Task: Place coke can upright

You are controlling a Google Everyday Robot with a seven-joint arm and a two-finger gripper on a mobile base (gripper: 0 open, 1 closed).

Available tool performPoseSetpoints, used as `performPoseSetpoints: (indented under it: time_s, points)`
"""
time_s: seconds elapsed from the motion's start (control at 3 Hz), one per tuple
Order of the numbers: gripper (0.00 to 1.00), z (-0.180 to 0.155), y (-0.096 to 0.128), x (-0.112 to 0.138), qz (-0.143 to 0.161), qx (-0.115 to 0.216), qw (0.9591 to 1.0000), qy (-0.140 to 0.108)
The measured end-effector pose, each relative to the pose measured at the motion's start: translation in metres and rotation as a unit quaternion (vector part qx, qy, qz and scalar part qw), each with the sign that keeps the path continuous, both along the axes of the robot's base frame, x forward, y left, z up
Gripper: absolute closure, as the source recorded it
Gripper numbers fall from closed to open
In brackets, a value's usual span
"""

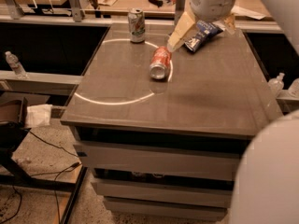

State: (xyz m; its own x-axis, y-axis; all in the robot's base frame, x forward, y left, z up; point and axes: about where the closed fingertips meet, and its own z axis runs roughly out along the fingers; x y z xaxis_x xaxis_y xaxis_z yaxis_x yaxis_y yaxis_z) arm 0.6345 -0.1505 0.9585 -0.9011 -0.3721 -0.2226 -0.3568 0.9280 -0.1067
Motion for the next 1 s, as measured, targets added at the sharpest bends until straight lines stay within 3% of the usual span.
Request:
performPoseSetpoints:
  time_s: [0.33, 0.67, 1.0]
  points:
    - [0.0, -0.01, 0.026, 0.031, -0.022, 0.016, 0.9996, 0.005]
    - [0.0, -0.018, 0.053, 0.056, -0.024, 0.024, 0.9994, 0.006]
    - [0.0, -0.018, 0.081, 0.068, 0.007, 0.022, 0.9997, 0.002]
